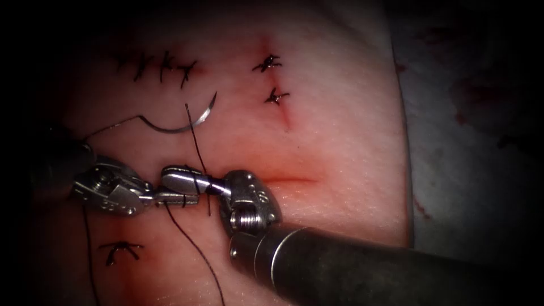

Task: Wound Closure
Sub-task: Use the left hand to wrap the suture two times around the right hand counter-clockwise, then grasp the tail of the suture with the right gripper.

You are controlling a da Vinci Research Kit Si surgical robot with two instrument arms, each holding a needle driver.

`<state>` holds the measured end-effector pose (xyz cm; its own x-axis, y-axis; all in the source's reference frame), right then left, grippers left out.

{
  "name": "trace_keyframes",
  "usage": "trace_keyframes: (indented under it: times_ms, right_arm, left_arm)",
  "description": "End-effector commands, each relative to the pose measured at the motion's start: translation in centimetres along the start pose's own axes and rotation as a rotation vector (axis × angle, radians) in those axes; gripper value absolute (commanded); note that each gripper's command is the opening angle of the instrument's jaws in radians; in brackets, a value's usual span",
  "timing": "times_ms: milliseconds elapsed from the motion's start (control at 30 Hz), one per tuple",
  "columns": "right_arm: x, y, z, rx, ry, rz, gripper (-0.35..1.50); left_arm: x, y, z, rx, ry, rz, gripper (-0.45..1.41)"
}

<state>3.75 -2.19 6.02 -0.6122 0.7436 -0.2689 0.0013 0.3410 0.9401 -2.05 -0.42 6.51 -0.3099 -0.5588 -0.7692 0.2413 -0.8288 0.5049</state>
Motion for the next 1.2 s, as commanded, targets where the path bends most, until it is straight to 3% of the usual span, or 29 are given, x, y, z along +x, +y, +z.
trace_keyframes:
  times_ms: [33,67,167,333,533,633,833,933,1100,1200]
  right_arm:
    - [-0.04,0.04,0.10,-0.012,0.018,0.033,1.10]
    - [-0.03,0.04,0.10,-0.034,0.030,0.010,1.20]
    - [-0.03,0.02,0.08,-0.100,0.042,-0.028,1.26]
    - [0.01,-0.01,0.00,-0.179,0.077,-0.073,1.26]
    - [0.18,0.02,-0.08,-0.259,0.106,-0.097,1.10]
    - [0.28,0.10,-0.12,-0.348,0.095,-0.132,0.89]
    - [0.34,0.17,-0.16,-0.388,0.113,-0.143,0.86]
    - [0.36,0.22,-0.15,-0.435,0.135,-0.152,0.84]
    - [0.36,0.26,-0.13,-0.521,0.096,-0.182,0.61]
    - [0.36,0.29,-0.15,-0.587,0.088,-0.202,0.56]
  left_arm:
    - [-0.02,-0.01,0.06,0.001,0.002,0.002,-0.45]
    - [0.00,-0.03,0.05,0.001,-0.001,-0.001,-0.45]
    - [-0.01,-0.05,0.04,0.000,-0.026,-0.011,-0.45]
    - [-0.03,-0.01,0.06,0.004,-0.099,-0.043,-0.45]
    - [-0.02,0.03,0.08,0.009,-0.194,-0.066,-0.45]
    - [-0.05,0.03,0.06,0.088,-0.278,-0.101,-0.45]
    - [-0.04,0.10,-0.03,0.233,-0.368,-0.201,-0.45]
    - [0.01,0.17,-0.01,0.329,-0.428,-0.345,-0.45]
    - [0.05,0.24,0.11,0.396,-0.492,-0.487,-0.45]
    - [0.07,0.28,0.22,0.435,-0.512,-0.560,-0.45]
